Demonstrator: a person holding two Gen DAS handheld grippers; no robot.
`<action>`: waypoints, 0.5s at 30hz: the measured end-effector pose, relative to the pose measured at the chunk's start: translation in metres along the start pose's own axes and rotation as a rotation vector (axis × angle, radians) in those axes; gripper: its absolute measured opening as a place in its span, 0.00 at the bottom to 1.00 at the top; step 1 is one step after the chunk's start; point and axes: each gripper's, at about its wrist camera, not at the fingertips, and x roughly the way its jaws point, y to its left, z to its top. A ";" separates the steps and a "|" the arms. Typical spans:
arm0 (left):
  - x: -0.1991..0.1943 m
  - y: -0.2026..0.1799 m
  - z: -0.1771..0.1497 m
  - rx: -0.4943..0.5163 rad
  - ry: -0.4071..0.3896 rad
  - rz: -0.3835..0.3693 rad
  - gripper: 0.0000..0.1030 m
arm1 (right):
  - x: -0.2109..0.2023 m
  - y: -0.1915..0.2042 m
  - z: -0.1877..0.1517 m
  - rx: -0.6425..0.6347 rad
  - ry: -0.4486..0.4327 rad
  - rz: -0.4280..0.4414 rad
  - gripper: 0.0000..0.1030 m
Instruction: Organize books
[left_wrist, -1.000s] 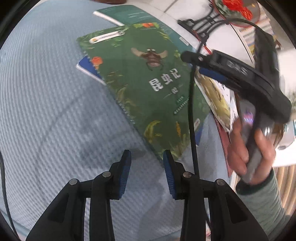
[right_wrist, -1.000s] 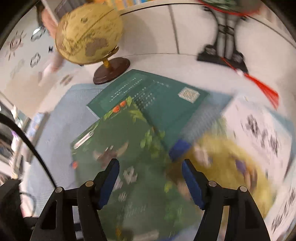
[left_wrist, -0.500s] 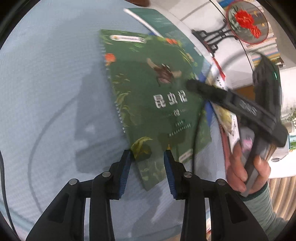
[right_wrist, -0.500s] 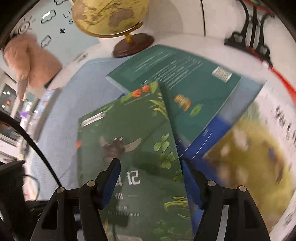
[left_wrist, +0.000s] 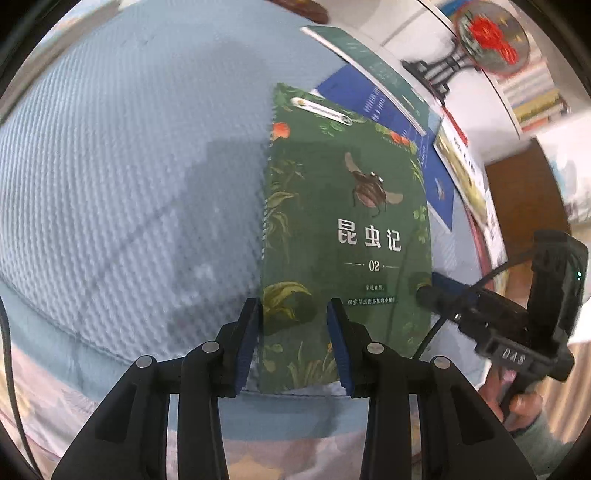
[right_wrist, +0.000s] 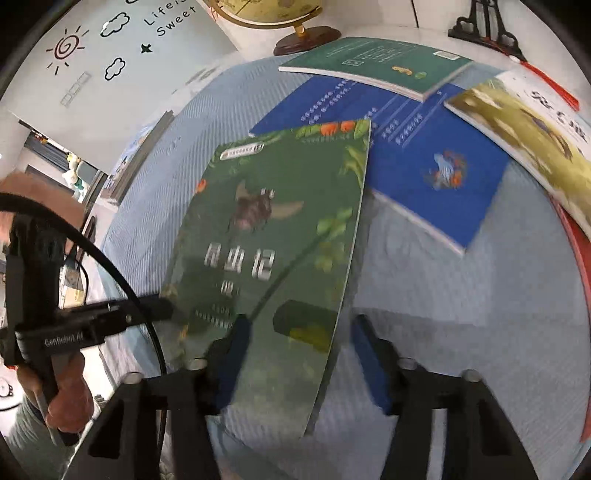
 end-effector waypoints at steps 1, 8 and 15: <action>-0.001 -0.005 0.001 0.024 -0.005 0.011 0.32 | -0.001 0.001 -0.001 -0.010 -0.016 -0.022 0.47; -0.053 -0.004 0.002 -0.027 -0.129 -0.412 0.29 | -0.008 -0.019 -0.003 0.084 -0.044 0.054 0.47; -0.011 -0.012 0.004 -0.028 -0.109 -0.188 0.22 | -0.005 -0.015 -0.005 0.093 -0.063 0.057 0.48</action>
